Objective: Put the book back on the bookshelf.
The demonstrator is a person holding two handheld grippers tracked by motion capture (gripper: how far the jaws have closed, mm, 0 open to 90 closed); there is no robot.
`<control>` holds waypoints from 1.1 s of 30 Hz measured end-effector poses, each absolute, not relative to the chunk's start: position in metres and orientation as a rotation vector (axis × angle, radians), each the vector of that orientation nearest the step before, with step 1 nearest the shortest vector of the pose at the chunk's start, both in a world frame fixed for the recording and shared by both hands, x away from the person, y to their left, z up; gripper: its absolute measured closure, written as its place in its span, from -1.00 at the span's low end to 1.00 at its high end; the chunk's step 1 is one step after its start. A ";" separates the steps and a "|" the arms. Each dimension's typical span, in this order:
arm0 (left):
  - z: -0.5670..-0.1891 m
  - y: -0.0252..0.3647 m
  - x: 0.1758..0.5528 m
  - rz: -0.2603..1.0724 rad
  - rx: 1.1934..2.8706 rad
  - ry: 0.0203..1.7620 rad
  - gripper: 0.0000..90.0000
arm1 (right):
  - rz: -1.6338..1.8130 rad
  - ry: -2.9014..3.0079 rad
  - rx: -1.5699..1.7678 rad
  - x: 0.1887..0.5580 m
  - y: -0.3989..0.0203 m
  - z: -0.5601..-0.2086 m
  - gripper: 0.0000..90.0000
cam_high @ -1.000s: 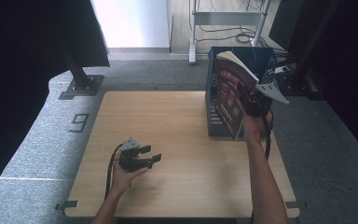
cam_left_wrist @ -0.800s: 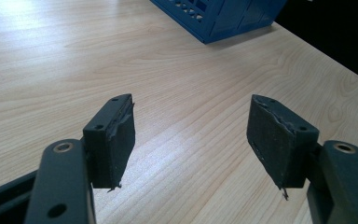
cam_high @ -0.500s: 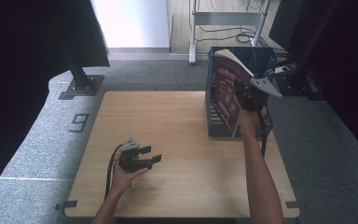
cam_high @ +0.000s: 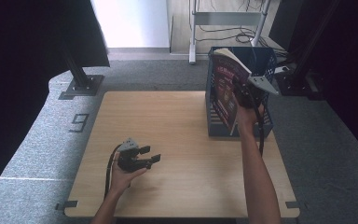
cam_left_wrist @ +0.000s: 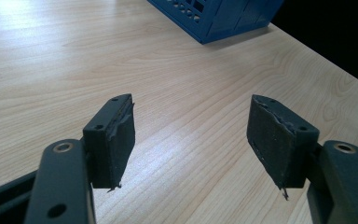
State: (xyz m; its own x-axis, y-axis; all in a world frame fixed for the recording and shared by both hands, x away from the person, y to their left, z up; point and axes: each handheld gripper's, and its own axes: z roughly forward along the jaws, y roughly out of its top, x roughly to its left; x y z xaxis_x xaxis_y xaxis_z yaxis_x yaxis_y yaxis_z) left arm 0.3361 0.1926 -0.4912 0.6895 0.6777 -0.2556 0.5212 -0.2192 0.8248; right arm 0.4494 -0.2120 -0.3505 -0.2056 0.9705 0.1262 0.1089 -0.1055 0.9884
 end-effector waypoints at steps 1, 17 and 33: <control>-0.491 0.193 0.336 0.194 1.885 0.937 -0.28 | 1.401 1.382 1.258 0.452 -0.211 -0.350 0.82; -0.489 0.198 0.336 0.201 1.871 0.944 -0.28 | 1.367 1.367 1.266 0.471 -0.206 -0.348 0.82; -0.489 0.203 0.337 0.209 1.858 0.954 -0.28 | 1.342 1.328 1.277 0.497 -0.208 -0.349 0.82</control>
State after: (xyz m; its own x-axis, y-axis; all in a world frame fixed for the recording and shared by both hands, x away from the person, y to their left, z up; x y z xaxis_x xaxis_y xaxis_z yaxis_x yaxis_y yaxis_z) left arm 0.3372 0.2032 -0.4895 0.6743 0.6913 -0.2599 0.5191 -0.1934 0.8325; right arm 0.4972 -0.2075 -0.3494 -0.1324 0.9860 0.1018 0.0915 -0.0901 0.9917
